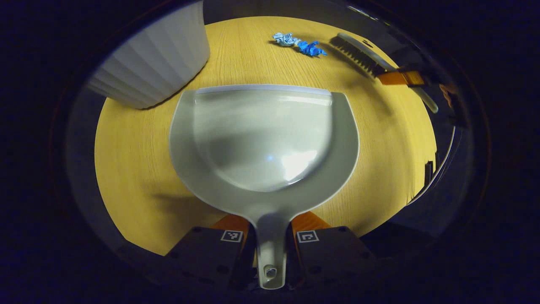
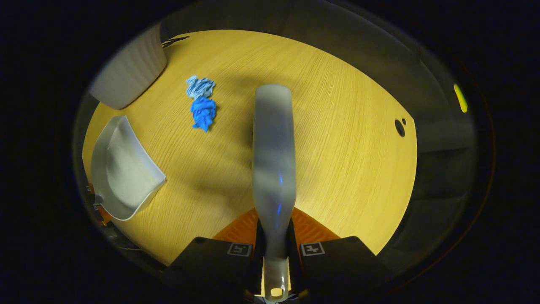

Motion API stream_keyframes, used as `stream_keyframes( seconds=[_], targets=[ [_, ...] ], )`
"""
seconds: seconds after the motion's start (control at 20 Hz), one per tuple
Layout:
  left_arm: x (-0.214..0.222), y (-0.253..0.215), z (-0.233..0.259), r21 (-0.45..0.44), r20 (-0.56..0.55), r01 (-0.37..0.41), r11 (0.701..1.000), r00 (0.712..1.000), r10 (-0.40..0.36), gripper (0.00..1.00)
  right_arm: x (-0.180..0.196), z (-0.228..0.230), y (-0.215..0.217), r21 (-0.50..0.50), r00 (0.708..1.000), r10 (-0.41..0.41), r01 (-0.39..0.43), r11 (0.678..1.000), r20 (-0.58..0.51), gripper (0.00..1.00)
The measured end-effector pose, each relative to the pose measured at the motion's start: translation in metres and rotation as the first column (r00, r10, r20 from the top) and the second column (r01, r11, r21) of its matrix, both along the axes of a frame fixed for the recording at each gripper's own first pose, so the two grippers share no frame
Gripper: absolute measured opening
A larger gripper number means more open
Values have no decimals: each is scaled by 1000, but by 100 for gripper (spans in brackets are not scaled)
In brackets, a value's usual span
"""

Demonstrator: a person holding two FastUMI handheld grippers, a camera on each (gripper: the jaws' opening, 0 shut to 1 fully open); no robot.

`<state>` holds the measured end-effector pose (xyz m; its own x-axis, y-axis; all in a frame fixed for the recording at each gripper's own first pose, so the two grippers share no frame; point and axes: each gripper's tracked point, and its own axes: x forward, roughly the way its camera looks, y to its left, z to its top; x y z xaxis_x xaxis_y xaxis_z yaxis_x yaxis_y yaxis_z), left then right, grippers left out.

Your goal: Pick up the small broom and dustpan from the desktop, sweep the trash into the dustpan with the broom, and then empty the trash into the garbage bin.

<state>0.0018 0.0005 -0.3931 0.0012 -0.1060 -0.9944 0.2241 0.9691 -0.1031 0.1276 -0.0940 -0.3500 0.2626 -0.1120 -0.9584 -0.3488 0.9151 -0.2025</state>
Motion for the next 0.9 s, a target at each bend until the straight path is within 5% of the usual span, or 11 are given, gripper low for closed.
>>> stream_keyframes(
  seconds=[0.3,0.35,0.45,0.5,0.65,0.75,0.9],
  targets=[
    [29,14,3,49,-39,154,987,988,-153,30,85,3,27,-42,971,237,-236,971,17,28],
    [33,16,3,61,-41,184,981,983,-181,30,88,0,35,-39,962,272,-272,962,3,39],
    [42,18,3,80,-42,227,971,974,-225,30,82,-8,55,-19,943,331,-332,943,-39,39],
    [46,17,4,81,-30,247,966,969,-245,30,76,-12,61,-16,927,370,-372,928,-58,28],
    [51,15,6,52,29,298,953,954,-300,31,47,-7,86,13,851,513,-515,857,-110,38],
    [50,15,7,33,73,313,949,946,-315,29,14,-6,101,90,824,535,-528,844,-186,28],
    [46,12,8,-21,145,339,941,932,-332,31,-19,-1,125,171,776,593,-568,805,-213,28]
  ],
)
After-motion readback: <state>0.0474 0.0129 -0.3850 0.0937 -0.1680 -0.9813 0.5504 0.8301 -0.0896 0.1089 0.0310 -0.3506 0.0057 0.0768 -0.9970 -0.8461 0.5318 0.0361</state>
